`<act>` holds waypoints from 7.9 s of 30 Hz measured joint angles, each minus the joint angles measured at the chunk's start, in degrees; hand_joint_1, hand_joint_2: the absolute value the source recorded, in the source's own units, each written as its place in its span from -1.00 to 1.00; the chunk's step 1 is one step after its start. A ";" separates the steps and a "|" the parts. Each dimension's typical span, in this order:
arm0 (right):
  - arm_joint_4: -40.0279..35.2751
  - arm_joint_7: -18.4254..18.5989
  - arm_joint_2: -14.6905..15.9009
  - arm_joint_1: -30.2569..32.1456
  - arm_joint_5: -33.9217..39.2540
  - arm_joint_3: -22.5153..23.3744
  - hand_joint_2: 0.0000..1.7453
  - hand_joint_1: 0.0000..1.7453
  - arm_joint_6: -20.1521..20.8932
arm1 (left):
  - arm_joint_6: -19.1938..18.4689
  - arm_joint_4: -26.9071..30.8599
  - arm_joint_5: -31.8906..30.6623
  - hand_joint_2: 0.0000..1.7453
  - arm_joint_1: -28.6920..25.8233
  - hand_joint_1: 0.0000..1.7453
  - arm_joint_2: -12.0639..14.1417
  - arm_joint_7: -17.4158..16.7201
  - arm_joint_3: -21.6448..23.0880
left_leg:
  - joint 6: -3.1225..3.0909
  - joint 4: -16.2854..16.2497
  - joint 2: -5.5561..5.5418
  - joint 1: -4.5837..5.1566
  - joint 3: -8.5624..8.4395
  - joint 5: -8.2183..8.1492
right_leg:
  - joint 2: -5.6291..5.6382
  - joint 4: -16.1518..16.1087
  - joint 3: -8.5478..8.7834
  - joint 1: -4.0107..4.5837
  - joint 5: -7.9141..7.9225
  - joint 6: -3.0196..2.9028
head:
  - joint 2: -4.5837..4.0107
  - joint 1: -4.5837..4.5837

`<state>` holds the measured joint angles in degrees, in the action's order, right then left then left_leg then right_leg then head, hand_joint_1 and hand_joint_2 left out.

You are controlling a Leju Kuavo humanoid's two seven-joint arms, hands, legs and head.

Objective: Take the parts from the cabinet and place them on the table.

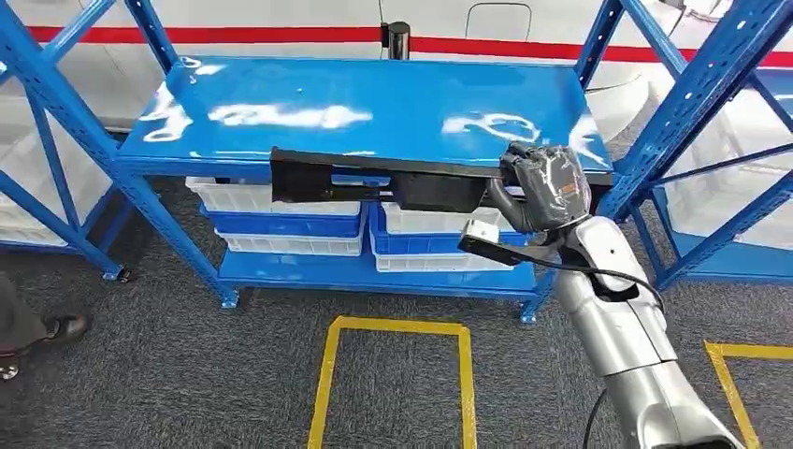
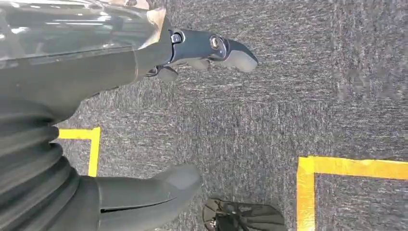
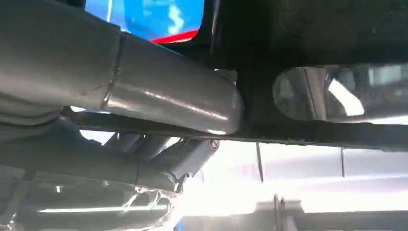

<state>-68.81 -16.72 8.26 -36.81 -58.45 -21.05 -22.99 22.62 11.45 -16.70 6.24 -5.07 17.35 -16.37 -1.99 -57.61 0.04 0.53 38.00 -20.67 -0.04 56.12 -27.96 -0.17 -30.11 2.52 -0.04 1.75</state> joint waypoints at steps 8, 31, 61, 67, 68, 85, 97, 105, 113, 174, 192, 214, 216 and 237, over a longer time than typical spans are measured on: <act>-0.90 0.11 -0.22 1.24 -0.44 0.53 -1.00 1.00 -0.20 | 0.11 -0.02 -0.02 1.00 -0.14 -1.00 0.09 0.31 -0.63 | 2.54 -17.86 -0.28 -1.31 4.66 -12.68 | -0.44 0.10 -4.61 -1.22 4.96 -2.13 | 0.00 0.17; -2.19 0.15 -1.01 -0.37 -0.65 3.00 -1.00 1.00 0.31 | 0.96 0.11 -0.74 1.00 -0.09 -1.00 -0.02 0.83 -1.99 | 0.10 -0.45 -0.03 -0.29 2.29 1.59 | -0.09 0.04 1.25 0.58 -1.70 -0.84 | 0.00 -0.37; -3.23 -1.25 0.22 4.12 2.75 6.69 -1.00 1.00 0.26 | 1.88 0.33 -2.69 1.00 -0.08 -1.00 -0.52 -0.22 -1.97 | 0.94 -0.76 3.74 -1.01 -2.61 -3.50 | -2.82 1.50 -3.71 -0.87 2.73 0.48 | 0.00 -0.59; -3.30 -1.53 0.02 4.37 2.73 7.06 -1.00 1.00 0.26 | 2.03 0.33 -2.78 1.00 -0.19 -1.00 -0.57 -0.37 -1.99 | 2.38 -12.85 0.30 -1.67 2.41 -11.34 | 0.53 1.46 -4.60 -1.27 4.10 -1.82 | 0.00 -0.44; -3.30 -1.53 -0.04 4.50 2.73 7.06 -1.00 1.00 0.26 | 2.01 0.33 -2.78 1.00 -0.22 -1.00 -0.59 -0.37 -1.97 | 2.38 -17.18 0.13 -1.67 4.36 -12.96 | 1.21 1.49 -4.80 -1.08 4.23 -2.01 | 0.00 -0.44; -3.45 -1.73 -0.09 4.79 2.51 7.48 -1.00 1.00 0.35 | 2.34 0.37 -3.41 1.00 -0.18 -1.00 -0.72 -0.37 -2.03 | -0.53 0.42 2.56 -1.64 -4.30 -4.51 | 0.65 18.32 -14.75 -0.80 -1.13 0.19 | 0.00 -1.16; -3.80 -1.66 -0.13 4.54 2.21 7.59 -1.00 1.00 0.33 | 2.34 0.44 -3.74 1.00 0.10 -1.00 -0.63 -0.35 -2.03 | 2.27 -9.39 0.76 -1.94 -0.97 -11.78 | 0.71 1.43 -6.42 -1.44 5.80 -1.81 | 0.00 -0.59; -4.15 -1.46 -0.39 5.65 1.82 7.59 -1.00 1.00 0.00 | 2.54 0.44 -3.61 1.00 -0.24 -1.00 -0.33 -0.07 -2.25 | 0.29 -2.00 -6.85 -2.25 -4.72 -6.80 | 6.70 2.18 -7.17 -0.32 6.16 -1.75 | 0.00 -0.74; -5.20 -1.51 -1.03 5.71 1.42 7.48 -1.00 1.00 0.02 | 3.15 0.44 -2.60 1.00 -0.85 -1.00 -0.52 0.57 -2.91 | -0.74 0.31 -0.12 -1.63 -5.58 -5.64 | 1.13 13.12 -14.17 -0.67 1.66 -0.45 | 0.00 -1.25; -7.08 1.20 0.09 2.60 -1.20 7.70 -1.00 1.00 1.46 | 0.68 0.44 -0.68 1.00 -1.39 -1.00 -0.81 4.34 -6.64 | -0.73 0.20 -0.41 -1.34 -5.27 -5.36 | 1.30 12.89 -14.26 -0.51 1.78 -1.15 | 0.00 -1.16; -8.41 3.02 1.99 4.49 -3.47 10.30 -1.00 1.00 0.39 | -0.59 0.42 -2.62 1.00 -1.23 -1.00 -1.62 12.04 -7.45 | 2.05 -16.54 -0.17 -1.66 1.38 -15.43 | 1.37 1.61 -7.44 -1.03 6.15 -2.25 | 0.00 -0.44; -16.39 3.98 7.91 17.39 -4.15 17.05 -1.00 1.00 -2.21 | -2.27 0.85 -8.11 1.00 2.06 -1.00 -2.12 9.29 -4.85 | -0.56 -0.52 4.79 -0.68 -5.09 -6.06 | -4.48 2.31 -7.23 -1.15 4.92 1.70 | 0.00 -1.60; -17.05 3.98 7.98 17.51 -4.06 17.31 -1.00 1.00 -2.25 | -2.27 0.92 -8.20 1.00 2.14 -1.00 -2.14 9.20 -4.72 | 0.11 -0.59 6.17 -0.22 -5.28 -6.48 | -4.25 1.75 -7.02 -0.41 5.38 0.36 | 0.00 -1.46; -17.51 0.83 9.59 18.92 -0.63 18.41 -1.00 1.00 -1.66 | -5.22 0.92 -12.17 1.00 5.00 -1.00 -2.82 6.91 -1.95 | -1.38 1.05 -0.82 -1.05 -5.94 -5.20 | 1.66 7.37 -11.60 -0.35 3.84 -1.21 | 0.00 -1.12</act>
<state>-86.31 -15.89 17.86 -17.89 -59.08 -2.64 -24.65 17.40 12.37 -28.87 11.23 -7.89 24.26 -18.32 -3.37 -56.56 -0.77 -0.52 32.06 -25.87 1.62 63.49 -39.55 -0.52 -26.27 1.31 -0.04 0.63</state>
